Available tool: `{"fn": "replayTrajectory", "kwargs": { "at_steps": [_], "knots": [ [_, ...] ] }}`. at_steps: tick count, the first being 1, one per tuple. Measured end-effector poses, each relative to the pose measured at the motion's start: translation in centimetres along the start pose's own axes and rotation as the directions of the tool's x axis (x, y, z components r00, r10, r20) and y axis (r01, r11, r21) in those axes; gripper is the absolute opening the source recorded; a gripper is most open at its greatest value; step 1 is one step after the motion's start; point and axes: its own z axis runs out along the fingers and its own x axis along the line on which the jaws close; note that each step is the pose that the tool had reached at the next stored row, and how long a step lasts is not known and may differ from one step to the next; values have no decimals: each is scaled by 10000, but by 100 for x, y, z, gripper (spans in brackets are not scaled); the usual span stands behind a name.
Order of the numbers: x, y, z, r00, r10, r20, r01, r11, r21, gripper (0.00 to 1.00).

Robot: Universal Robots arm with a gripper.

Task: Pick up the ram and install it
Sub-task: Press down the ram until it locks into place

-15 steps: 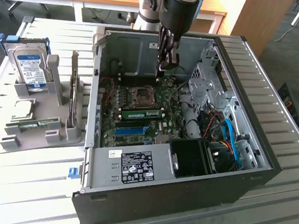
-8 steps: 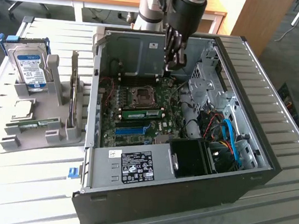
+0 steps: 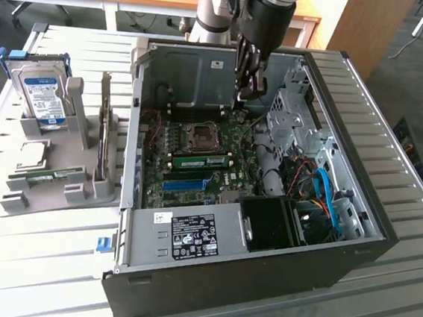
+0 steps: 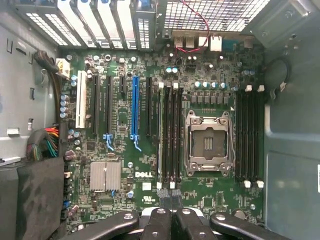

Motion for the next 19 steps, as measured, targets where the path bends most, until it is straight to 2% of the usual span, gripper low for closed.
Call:
{"fn": "replayTrajectory", "kwargs": {
  "at_steps": [10,19],
  "knots": [
    [22,-6,134,10000,10,5,-10,10000,16,11],
    [36,-14,293,10000,11,3,-11,10000,70,11]
  ]
}}
